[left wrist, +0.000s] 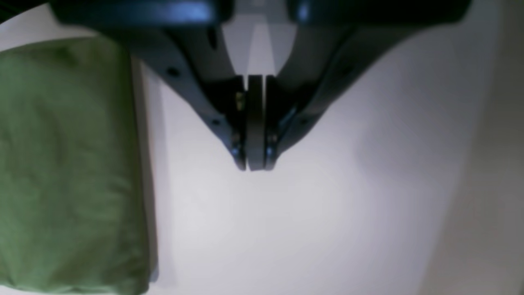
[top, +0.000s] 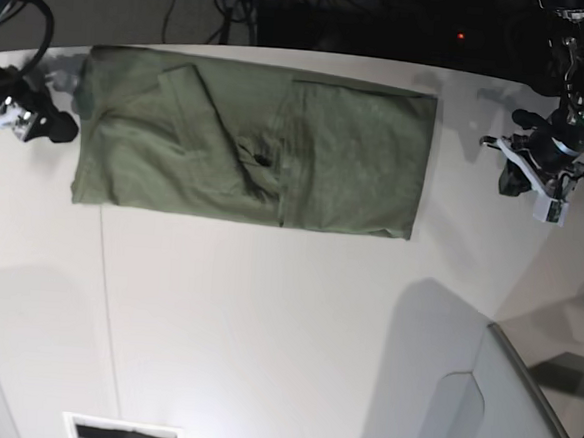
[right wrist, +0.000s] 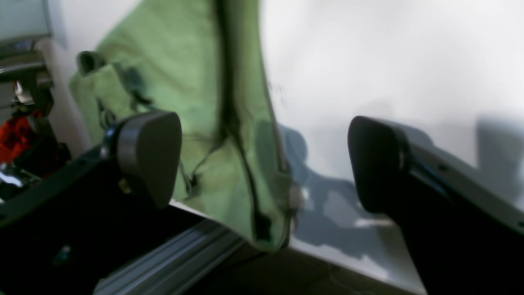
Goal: Layout the t-shirt on the table in an organized manner, then fold the t-shirt properly
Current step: 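Grasp the strip end at the right gripper and lift it, then fold the held end over onto the shirt with the right gripper, then tuck and smooth the folded stack with the right gripper, then withdraw the right gripper from the folded shirt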
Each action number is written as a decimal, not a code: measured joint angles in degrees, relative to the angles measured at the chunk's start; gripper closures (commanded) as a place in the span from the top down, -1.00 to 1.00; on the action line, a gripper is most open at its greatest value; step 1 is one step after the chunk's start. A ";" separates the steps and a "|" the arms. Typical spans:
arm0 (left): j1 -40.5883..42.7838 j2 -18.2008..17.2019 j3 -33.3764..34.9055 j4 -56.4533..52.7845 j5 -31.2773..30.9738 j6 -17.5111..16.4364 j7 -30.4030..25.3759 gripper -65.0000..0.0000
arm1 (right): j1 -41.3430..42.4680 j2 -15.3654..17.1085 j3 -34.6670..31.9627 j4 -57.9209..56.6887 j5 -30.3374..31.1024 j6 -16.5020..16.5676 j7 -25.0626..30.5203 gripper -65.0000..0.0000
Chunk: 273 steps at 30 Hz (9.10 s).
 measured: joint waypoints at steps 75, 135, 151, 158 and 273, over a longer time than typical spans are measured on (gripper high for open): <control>0.87 -0.96 -2.69 -14.14 13.33 -2.58 -5.46 -1.00 | 5.90 -12.74 -70.10 30.56 -3.67 -50.16 9.05 -1.00; 0.26 -1.75 -2.21 -13.81 13.49 -2.58 -5.77 -1.00 | 17.40 -20.22 -86.01 9.31 -3.45 -50.60 18.25 -0.38; 0.24 -2.45 -2.21 -13.77 13.31 -2.62 -5.77 -1.00 | 22.77 -21.70 -95.73 9.31 -2.82 -49.51 16.96 -0.37; 0.07 -3.34 -2.25 -13.79 13.38 -2.60 -5.79 -1.00 | 22.77 -19.87 -95.89 19.58 -2.91 -49.44 13.33 -0.40; -3.58 -4.68 -6.58 -18.10 13.51 -2.78 -5.77 -1.00 | -4.24 -1.81 -65.13 38.42 -3.06 -54.55 13.07 -1.00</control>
